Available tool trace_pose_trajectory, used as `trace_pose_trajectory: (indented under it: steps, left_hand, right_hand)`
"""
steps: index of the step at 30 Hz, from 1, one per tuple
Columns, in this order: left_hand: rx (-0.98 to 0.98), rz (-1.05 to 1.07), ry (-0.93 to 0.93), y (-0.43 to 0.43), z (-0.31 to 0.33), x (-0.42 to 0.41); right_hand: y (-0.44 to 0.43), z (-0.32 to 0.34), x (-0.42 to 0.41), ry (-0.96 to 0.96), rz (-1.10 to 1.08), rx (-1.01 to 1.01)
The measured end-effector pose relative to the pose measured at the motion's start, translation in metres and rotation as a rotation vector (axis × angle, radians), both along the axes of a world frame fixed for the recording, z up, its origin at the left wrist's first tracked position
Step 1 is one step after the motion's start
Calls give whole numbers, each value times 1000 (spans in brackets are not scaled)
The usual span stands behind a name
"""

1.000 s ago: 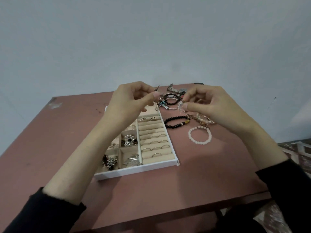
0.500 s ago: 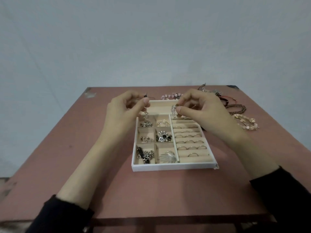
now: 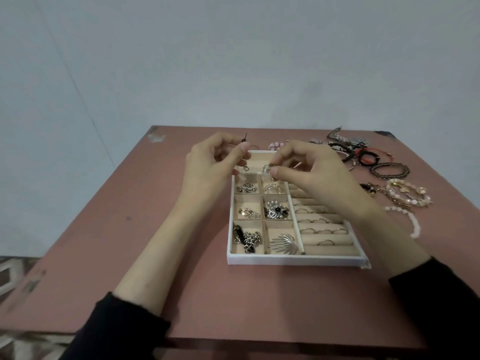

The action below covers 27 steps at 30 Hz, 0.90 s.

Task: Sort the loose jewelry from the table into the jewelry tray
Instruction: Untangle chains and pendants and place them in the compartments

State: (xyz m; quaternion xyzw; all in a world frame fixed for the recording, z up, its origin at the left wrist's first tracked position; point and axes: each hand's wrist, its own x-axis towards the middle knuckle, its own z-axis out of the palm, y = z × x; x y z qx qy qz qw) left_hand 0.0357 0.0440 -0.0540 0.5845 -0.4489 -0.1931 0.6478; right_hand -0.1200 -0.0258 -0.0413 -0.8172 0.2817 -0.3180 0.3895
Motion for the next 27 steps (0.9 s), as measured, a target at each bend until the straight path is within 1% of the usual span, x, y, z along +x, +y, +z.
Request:
trace_pose_trajectory:
  steps: [4,6,11,13,21,27]
  left_hand:
    - [-12,-16,26,0,0,-3]
    - [-8,-7,7,-2,0,-1]
    - [-12,-29,3,-2,-1,1]
    - [-11,-29,-7,-3,-2,1]
    - [-9,-29,-1,-4,-2,3]
    - [1,-25,1,-4,-2,4]
  right_hand:
    - [7,-3,3,36,75,-10]
    - [9,-6,6,47,85,-20]
    - [13,-10,14,113,117,-159]
    - [14,-11,16,149,118,-213]
    - [15,-13,18,257,99,-308]
    - [15,-16,18,303,107,-324]
